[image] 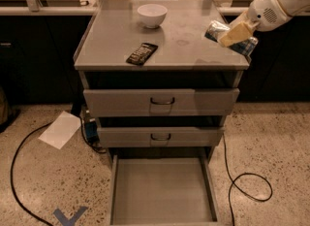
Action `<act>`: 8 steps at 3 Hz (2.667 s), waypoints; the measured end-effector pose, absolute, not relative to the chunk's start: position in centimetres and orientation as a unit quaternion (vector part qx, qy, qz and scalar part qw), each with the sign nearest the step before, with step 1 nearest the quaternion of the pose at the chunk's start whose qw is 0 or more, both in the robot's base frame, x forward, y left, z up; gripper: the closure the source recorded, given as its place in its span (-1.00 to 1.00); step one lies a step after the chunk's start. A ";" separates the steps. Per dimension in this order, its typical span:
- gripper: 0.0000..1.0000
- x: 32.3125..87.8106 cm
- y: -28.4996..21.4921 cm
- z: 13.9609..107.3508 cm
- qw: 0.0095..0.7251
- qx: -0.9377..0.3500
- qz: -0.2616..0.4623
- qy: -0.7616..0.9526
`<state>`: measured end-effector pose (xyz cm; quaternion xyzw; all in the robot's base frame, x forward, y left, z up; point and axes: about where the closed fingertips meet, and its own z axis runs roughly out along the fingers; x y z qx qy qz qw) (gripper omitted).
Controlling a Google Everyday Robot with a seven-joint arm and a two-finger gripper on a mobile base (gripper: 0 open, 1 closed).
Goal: Place redbull can into bottom drawer
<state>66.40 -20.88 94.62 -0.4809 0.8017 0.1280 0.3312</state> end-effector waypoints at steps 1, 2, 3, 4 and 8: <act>1.00 62.4 -19.0 91.4 0.312 -0.495 0.171 0.793; 1.00 61.1 -17.9 87.9 0.278 -0.501 0.190 0.797; 1.00 60.7 -16.9 87.2 0.276 -0.507 0.193 0.794; 1.00 58.7 -15.5 85.1 0.278 -0.508 0.212 0.788; 1.00 50.2 -13.0 74.4 0.224 -0.481 0.255 0.808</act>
Offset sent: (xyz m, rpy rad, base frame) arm -0.0355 0.0159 -0.0257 0.0391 0.0493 0.0566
